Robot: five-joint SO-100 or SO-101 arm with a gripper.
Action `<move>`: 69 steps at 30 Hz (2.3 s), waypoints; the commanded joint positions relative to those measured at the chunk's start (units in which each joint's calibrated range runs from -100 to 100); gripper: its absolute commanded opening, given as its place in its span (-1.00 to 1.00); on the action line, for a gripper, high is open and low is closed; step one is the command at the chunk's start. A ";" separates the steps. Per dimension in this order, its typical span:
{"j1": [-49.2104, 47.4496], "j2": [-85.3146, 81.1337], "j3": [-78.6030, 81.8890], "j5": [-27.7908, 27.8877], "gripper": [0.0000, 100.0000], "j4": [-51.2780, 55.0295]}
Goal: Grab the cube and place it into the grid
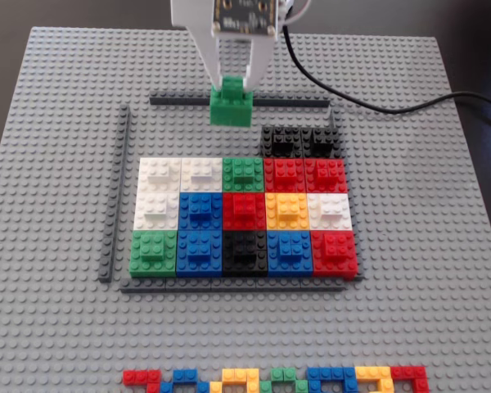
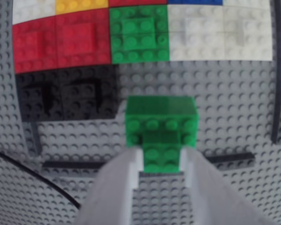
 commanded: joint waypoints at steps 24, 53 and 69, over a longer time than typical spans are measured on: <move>-2.53 11.46 -1.80 -1.61 -0.98 -5.25; -3.56 14.12 -4.15 -1.37 -0.96 -7.75; -3.42 13.35 -2.79 -1.56 -0.87 -8.62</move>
